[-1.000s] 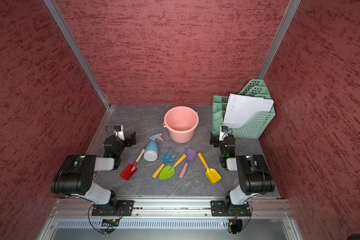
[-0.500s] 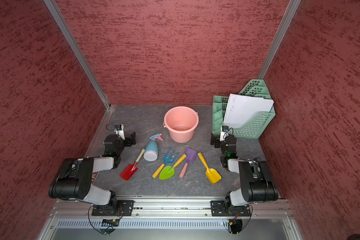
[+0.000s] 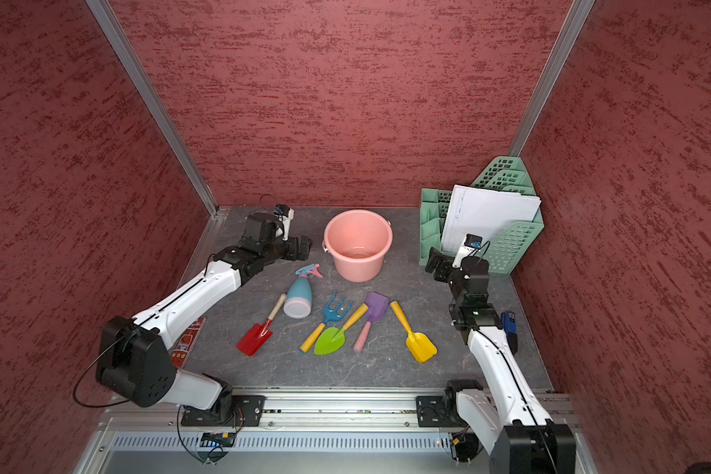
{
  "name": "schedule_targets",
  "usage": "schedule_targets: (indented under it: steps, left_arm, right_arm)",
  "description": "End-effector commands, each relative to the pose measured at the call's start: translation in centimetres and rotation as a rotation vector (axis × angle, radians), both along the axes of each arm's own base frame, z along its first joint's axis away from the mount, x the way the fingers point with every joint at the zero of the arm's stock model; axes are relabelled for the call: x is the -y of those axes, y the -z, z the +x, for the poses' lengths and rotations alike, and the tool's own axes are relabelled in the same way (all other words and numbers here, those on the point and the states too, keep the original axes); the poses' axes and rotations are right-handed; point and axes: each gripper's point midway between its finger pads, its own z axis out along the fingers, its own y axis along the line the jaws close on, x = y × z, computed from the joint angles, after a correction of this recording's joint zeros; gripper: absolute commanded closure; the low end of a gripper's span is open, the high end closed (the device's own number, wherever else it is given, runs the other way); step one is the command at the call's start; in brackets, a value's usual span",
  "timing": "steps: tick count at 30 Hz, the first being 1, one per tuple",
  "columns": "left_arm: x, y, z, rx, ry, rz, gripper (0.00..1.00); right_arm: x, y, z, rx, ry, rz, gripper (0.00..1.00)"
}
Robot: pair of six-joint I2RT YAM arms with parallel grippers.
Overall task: Organize the gardening tools
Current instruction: Pick up the gardening tool from the center of the board.
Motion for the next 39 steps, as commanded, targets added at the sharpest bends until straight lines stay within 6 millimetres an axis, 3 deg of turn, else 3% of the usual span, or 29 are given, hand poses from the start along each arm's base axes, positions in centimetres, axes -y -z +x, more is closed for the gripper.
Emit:
schedule_targets:
  steps: [1, 8, 12, 18, 30, 39]
  left_arm:
    - [0.1, 4.4, -4.3, -0.311, -0.023, -0.037, 0.0]
    - [-0.3, 6.7, -6.2, -0.448, -0.097, -0.071, 0.0]
    - [-1.1, 8.9, -5.9, -0.543, -0.148, -0.026, 0.0]
    - [-1.9, 11.8, -4.4, -0.648, -0.169, 0.011, 0.02]
    - [-2.3, 14.4, -1.6, -0.728, -0.135, -0.002, 0.15]
    - [-1.5, 16.2, -1.9, -0.799, -0.113, 0.038, 0.2]
  right_arm:
    - [-0.9, 2.6, -2.6, -0.233, -0.011, 0.086, 0.02]
    - [-1.9, 3.8, -5.8, -0.411, -0.062, 0.116, 0.02]
    - [-1.8, 3.9, -6.7, -0.434, -0.052, 0.113, 0.01]
    - [-1.4, 3.9, -6.9, -0.448, -0.029, 0.102, 0.02]
    - [-1.3, 3.8, -6.8, -0.455, -0.019, 0.114, 0.02]
    - [-1.1, 4.2, -6.7, -0.471, -0.007, 0.109, 0.01]
